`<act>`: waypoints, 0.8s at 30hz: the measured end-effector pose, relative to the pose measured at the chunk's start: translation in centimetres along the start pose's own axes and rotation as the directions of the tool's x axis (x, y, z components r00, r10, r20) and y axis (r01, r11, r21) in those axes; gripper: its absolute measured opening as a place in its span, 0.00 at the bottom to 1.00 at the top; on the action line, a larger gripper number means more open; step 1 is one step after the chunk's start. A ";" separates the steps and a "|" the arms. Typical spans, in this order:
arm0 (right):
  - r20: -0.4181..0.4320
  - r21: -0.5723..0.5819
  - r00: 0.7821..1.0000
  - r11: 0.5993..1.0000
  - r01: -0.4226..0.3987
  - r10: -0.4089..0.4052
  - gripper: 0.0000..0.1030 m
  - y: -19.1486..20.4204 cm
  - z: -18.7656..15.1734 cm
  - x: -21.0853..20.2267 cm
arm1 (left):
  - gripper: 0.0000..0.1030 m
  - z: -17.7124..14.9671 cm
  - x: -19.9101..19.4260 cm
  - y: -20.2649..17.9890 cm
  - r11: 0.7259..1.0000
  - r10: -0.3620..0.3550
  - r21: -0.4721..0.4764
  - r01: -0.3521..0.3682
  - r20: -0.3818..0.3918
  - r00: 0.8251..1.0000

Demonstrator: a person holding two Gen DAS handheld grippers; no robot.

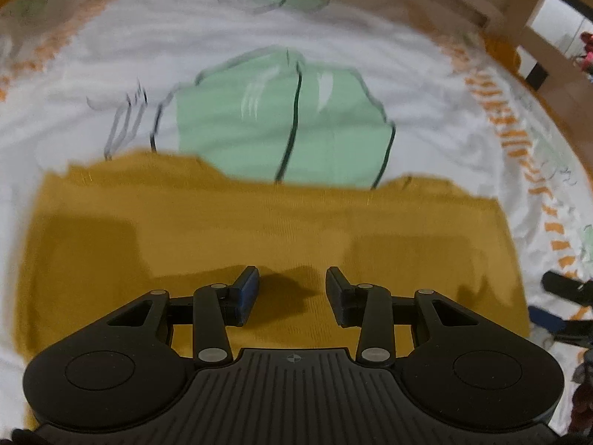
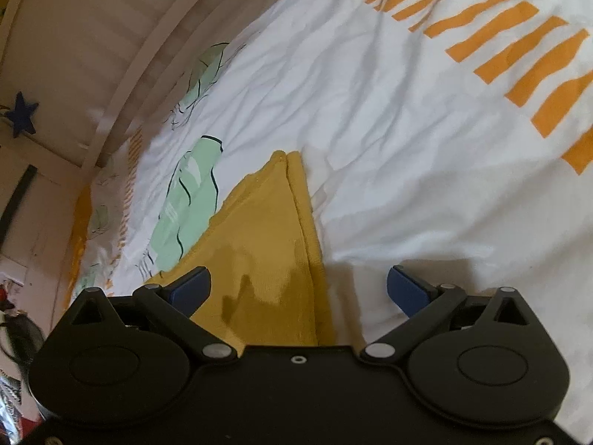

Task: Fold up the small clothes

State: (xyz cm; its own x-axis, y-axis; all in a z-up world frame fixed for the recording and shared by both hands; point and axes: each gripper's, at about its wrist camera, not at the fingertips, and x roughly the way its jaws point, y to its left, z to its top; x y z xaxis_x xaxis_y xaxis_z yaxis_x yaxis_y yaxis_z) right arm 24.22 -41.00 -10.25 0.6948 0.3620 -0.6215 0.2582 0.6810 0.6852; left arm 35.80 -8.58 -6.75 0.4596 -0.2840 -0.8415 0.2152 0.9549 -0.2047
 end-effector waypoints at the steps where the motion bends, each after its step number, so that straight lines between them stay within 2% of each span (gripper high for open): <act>1: -0.004 -0.002 1.000 1.000 -0.004 0.004 0.99 0.0 0.0 0.0 | 0.37 -0.4 0.3 0.0 1.000 0.002 -0.008 -0.002 -0.017 1.000; 6: -0.058 -0.016 0.997 0.999 -0.050 0.049 0.99 0.2 -0.2 0.4 | 0.37 -2.2 -0.7 -0.5 1.000 0.021 0.003 -0.021 -0.012 1.000; 11: -0.137 -0.038 0.985 0.993 -0.111 0.105 1.00 0.9 -0.9 1.6 | 0.37 -4.2 -2.1 -0.3 1.000 0.018 0.021 -0.017 -0.008 1.000; 15: -0.133 -0.080 0.985 0.989 -0.123 0.112 1.00 1.3 -1.3 2.1 | 0.37 -5.8 -3.3 0.2 0.999 -0.001 0.042 0.001 -0.001 1.000; 19: -0.103 -0.051 0.982 0.985 -0.166 0.160 1.00 0.7 -1.1 2.4 | 0.37 -6.9 -3.6 1.5 0.999 -0.034 0.017 0.034 -0.045 0.998; 24: -0.069 -0.032 0.979 0.980 -0.194 0.191 1.00 0.2 -1.0 2.4 | 0.37 -8.0 -4.4 2.8 0.998 -0.059 0.005 0.059 -0.045 0.997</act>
State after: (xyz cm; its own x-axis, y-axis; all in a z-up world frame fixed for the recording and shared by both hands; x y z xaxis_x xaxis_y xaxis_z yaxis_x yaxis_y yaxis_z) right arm 25.25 -39.37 -11.99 0.6834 0.5286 -0.5036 0.0966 0.6182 0.7800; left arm 27.51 -3.94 -7.60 0.4072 -0.3356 -0.8494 0.2467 0.9359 -0.2515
